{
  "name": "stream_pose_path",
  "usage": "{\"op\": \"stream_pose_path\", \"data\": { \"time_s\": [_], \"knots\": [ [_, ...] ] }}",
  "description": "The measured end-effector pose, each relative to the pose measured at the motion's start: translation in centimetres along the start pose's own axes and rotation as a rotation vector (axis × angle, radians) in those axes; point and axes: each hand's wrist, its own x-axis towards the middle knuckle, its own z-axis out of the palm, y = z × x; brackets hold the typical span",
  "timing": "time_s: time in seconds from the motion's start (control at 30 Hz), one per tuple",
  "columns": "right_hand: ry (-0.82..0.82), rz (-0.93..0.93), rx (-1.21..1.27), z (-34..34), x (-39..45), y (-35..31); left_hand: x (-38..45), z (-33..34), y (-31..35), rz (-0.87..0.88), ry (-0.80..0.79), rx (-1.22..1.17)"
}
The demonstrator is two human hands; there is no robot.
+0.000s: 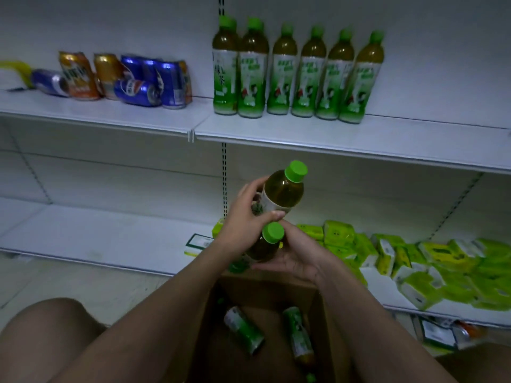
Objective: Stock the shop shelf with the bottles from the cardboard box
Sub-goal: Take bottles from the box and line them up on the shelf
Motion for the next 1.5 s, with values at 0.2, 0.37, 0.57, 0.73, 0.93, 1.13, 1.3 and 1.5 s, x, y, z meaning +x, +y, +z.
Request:
{"op": "stream_pose_path", "data": {
  "time_s": [0.2,0.37,0.57,0.73,0.93,1.13,1.3,1.5],
  "knots": [
    [-0.168,-0.090,0.217,0.4,-0.4,0.8,0.3,-0.8,1.6,0.018,0.057,-0.109],
    [-0.131,-0.327,-0.278,1.4,-1.5,-0.3,2.2,-1.9,3.7,0.050,0.105,-0.157],
    [0.092,-0.568,-0.519,3.3,-3.5,-4.3,5.4,-3.1,7.6,0.083,0.154,-0.260],
    [0.291,-0.790,-0.507,3.7,-5.1,-9.2,9.1,-4.7,10.9,0.091,0.200,-0.376],
    [0.514,-0.971,-0.472,2.6,-6.0,-16.5,13.9,-6.7,13.0,0.122,0.249,-0.311],
    [0.619,-1.007,-0.452,1.4,-4.0,-21.9,16.7,-5.0,11.5,0.010,0.261,-0.349],
    [0.655,-0.949,-0.563,0.1,-1.2,-23.7,18.2,-2.7,10.0,0.008,0.212,-0.232],
    [0.629,-0.836,-0.789,-1.1,0.3,-25.6,21.3,-1.6,9.7,-0.044,0.108,-0.140]
  ]
}}
